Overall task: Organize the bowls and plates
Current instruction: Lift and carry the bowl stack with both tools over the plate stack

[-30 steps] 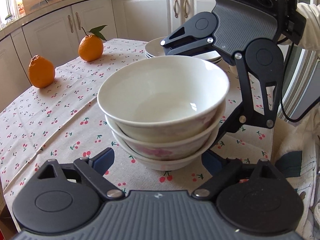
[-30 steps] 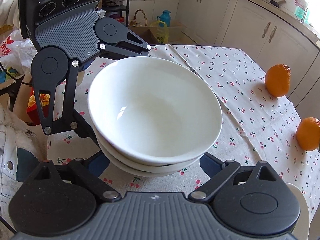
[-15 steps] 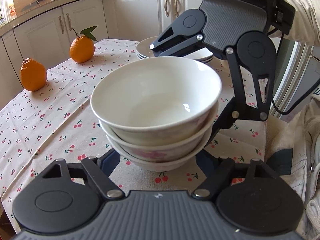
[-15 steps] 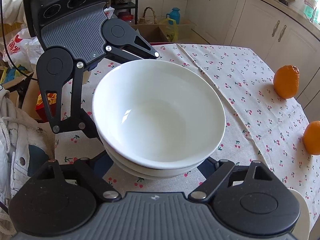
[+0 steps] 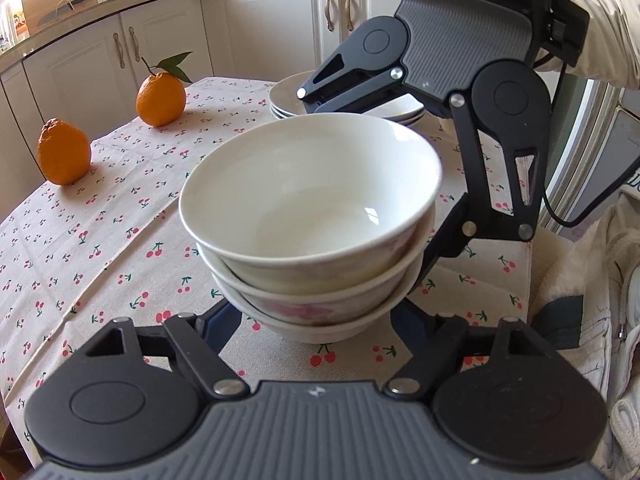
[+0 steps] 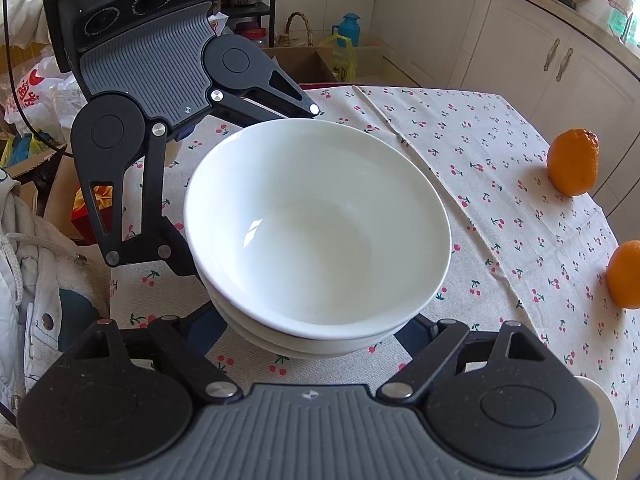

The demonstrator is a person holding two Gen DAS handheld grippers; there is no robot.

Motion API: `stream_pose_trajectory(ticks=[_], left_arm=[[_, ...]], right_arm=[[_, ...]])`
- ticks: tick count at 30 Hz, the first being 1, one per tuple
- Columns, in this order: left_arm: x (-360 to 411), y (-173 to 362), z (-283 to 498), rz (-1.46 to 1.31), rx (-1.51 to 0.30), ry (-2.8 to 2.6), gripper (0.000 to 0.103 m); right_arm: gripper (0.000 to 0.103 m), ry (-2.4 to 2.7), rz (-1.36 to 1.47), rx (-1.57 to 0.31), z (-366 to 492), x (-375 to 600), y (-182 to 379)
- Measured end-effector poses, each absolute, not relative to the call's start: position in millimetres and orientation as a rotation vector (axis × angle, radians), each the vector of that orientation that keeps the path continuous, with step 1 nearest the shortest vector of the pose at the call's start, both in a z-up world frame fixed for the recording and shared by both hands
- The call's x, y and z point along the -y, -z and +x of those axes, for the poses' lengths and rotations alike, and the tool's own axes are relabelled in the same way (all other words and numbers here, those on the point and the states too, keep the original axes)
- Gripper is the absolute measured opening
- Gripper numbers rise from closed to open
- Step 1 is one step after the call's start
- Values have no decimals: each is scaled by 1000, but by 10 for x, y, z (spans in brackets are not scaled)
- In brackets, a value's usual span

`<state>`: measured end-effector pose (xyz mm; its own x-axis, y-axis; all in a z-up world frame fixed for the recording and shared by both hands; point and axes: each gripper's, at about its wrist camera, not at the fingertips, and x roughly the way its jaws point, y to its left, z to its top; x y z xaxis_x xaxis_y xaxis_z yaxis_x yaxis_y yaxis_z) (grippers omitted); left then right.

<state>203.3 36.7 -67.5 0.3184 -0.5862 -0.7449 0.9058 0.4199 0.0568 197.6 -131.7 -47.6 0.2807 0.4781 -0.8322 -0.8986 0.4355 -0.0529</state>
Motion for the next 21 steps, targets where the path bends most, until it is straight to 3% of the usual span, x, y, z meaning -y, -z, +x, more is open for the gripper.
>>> stream_pose_trajectory(ticks=[21], left_arm=[[-402,677,1962,554,-745,967,78]], right_arm=[[91,-994,-599,-856,1983,1308,478]])
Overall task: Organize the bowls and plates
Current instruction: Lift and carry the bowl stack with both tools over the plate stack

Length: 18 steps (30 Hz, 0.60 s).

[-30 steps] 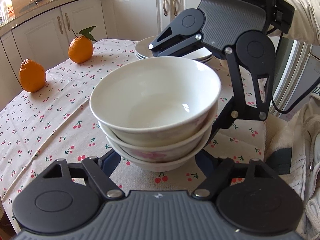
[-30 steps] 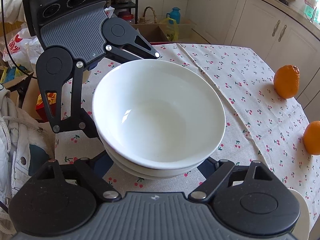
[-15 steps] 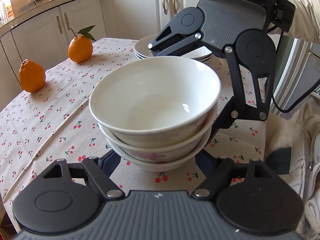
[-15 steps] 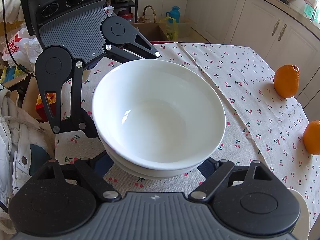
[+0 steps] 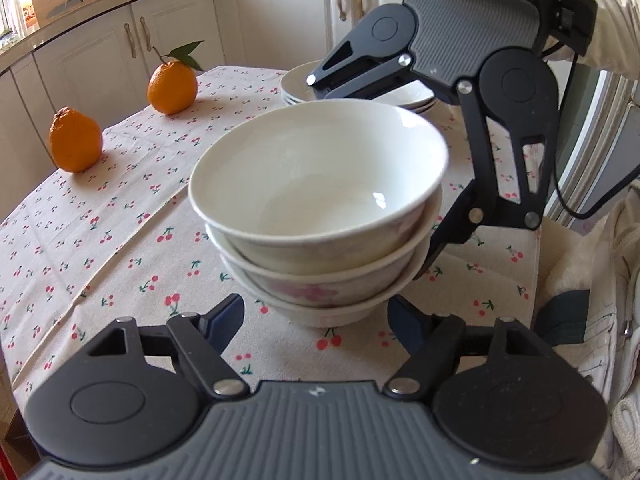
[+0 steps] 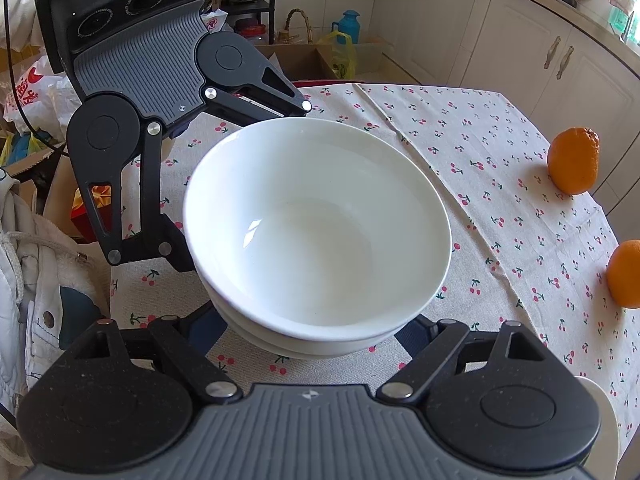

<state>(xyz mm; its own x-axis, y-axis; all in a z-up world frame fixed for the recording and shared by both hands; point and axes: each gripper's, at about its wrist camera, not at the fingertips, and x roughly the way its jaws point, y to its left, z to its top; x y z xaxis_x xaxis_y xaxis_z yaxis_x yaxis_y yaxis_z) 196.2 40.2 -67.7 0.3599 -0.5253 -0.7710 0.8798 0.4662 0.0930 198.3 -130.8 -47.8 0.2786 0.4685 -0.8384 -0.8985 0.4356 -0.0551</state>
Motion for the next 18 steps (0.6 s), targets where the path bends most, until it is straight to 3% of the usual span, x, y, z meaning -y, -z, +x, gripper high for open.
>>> stream_pose_trajectory(ticks=[18], left_arm=[[-478,659,1838,678,-704,768,73]], right_arm=[[91,-980,-604,-860,1985,1284,482]])
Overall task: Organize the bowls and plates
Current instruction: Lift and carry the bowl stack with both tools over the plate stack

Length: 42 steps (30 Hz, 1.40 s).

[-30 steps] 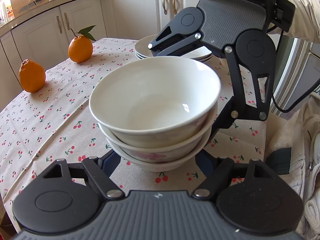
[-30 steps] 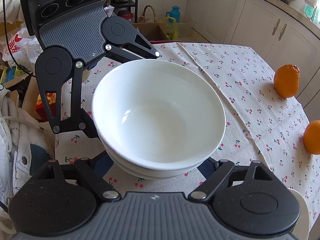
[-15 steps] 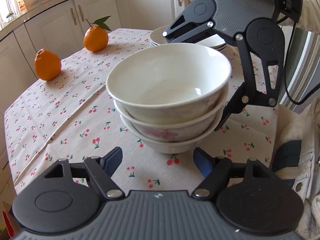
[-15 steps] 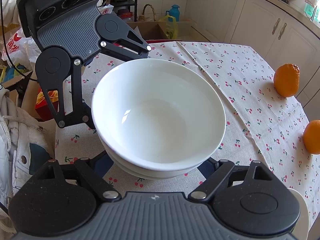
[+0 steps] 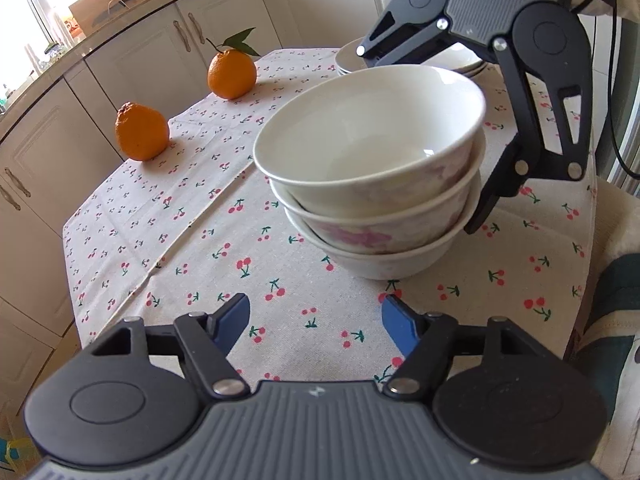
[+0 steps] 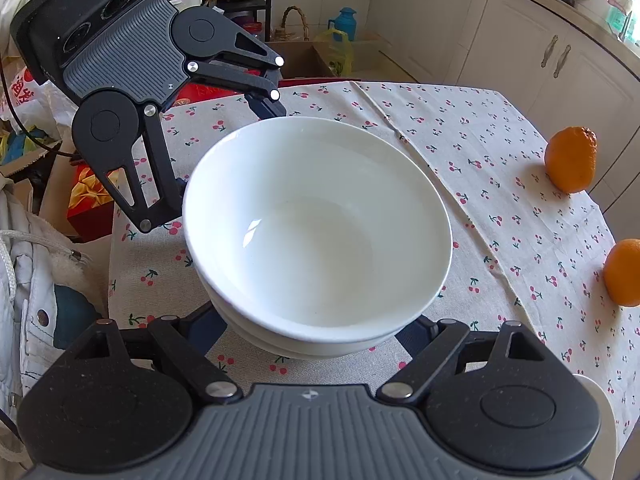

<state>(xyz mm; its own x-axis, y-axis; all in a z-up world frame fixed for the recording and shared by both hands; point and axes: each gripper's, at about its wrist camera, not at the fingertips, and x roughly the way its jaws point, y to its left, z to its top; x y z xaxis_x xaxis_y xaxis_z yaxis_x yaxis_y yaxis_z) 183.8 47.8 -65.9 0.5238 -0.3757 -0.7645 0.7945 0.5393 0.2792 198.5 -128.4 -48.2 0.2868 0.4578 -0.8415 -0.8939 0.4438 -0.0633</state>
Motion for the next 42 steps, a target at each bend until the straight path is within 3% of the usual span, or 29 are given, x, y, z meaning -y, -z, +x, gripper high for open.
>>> stream_pose_trajectory(ticks=[17,30,42], left_arm=[[-597,638,1951,512,-703,973,72],[-468,630,1997,546,-677,1072,73],[-565,622,2200,456,-716,1160,78]], right_arm=[[91,-992,-608,-861,1997,1286,484],[91,-1016,-610,-851,1990,1318,472],[92,-1056,-575,-855,2023,1362,470]])
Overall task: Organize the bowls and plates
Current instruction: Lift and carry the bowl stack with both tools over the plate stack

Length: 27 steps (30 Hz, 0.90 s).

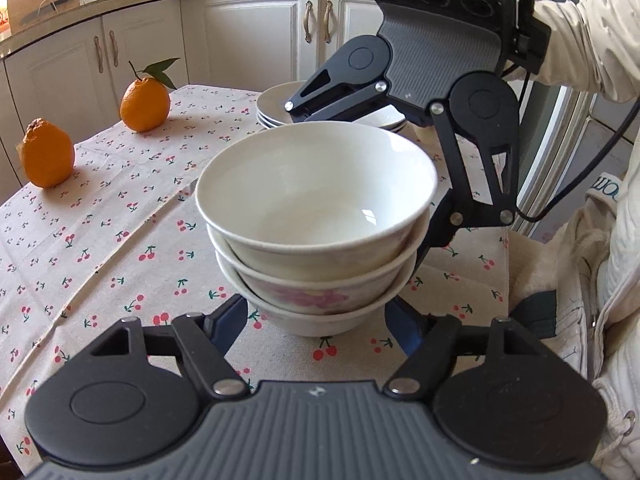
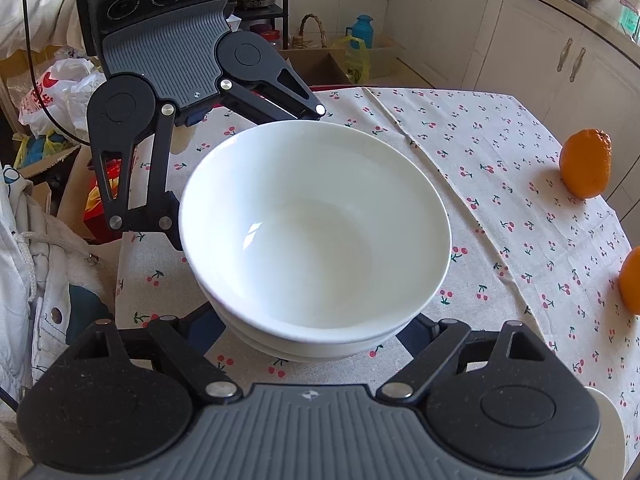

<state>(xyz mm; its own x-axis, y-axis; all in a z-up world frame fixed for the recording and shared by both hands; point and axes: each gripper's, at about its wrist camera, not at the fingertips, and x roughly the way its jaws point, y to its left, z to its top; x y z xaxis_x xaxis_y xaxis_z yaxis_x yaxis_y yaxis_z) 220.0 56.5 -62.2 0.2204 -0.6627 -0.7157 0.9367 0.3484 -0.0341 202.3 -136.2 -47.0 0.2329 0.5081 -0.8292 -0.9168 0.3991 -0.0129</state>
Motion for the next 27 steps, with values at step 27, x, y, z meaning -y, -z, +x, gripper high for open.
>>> stream_pose_trajectory(ticks=[27], left_arm=[[-368,496,2152,458,-674,1150,82]], right_arm=[[92,-1045,-556,-830,1999,1531,300]])
